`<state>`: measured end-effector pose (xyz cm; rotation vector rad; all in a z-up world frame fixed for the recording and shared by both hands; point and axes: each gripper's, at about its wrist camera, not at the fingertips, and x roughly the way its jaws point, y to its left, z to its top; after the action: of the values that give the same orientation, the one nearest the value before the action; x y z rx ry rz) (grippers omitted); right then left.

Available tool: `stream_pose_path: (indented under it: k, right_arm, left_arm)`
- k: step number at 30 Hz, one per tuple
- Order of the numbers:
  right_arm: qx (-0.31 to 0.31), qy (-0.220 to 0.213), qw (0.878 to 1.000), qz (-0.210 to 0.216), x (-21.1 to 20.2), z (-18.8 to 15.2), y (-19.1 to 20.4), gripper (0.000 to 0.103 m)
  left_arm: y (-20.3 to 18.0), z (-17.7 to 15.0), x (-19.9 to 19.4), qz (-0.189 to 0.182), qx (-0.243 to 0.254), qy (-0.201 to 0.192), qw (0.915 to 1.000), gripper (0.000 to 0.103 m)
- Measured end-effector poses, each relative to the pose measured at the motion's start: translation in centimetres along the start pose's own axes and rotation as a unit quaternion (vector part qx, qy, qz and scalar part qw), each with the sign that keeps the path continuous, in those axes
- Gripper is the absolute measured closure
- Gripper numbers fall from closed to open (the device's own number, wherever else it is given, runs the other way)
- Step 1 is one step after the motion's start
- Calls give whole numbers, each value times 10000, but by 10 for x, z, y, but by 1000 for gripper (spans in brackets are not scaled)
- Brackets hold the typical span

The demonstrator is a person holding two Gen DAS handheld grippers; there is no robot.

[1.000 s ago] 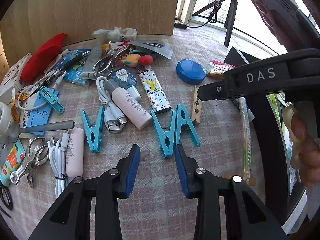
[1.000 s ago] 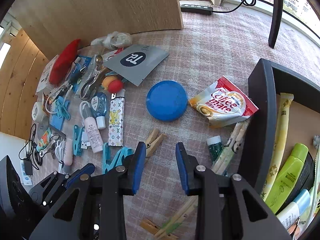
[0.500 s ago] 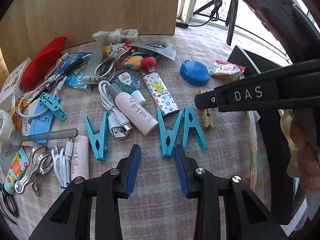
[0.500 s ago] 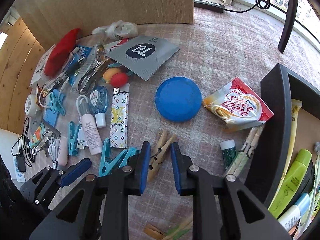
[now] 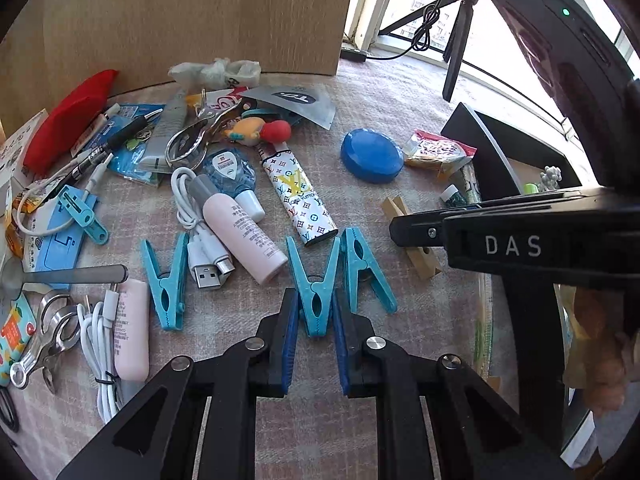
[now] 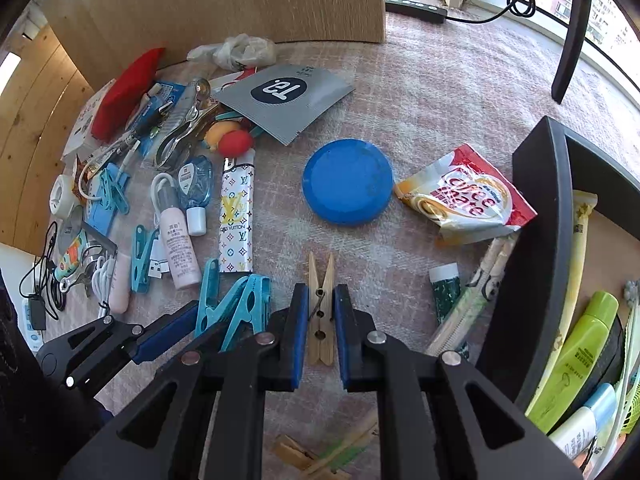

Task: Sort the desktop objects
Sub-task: 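Carry both clothespins into the tray and open both grippers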

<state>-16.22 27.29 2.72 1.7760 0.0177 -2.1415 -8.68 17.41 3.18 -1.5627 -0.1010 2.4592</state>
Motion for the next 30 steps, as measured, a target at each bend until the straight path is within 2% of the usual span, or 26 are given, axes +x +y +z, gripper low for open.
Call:
stream_pose_path:
  k: [7,10,16,22,30]
  right_arm:
    - [91,-206,9995,208,-25,-11,-10,90]
    - [88,-377,9989,249,-46,-18,-22,90]
    - [200,-762,9964,329,-85,-29,-43,90]
    - [407,-1097,9931,126,-125,-47,-89,90]
    - [949,-1338,9861,-282,-160,-69,-162,90]
  left_arm:
    - [3,-7,-27,5,-165,-204,9997,88]
    - [-4,-6,-44,39,-59,-390,9992,88]
    - [-25,-3,-73,-120,20,-646,9978,88]
    - [-69,4,-95,-364,362,-808,9954,88]
    - [-144,12,-88,-693,906,-776,9904,88]
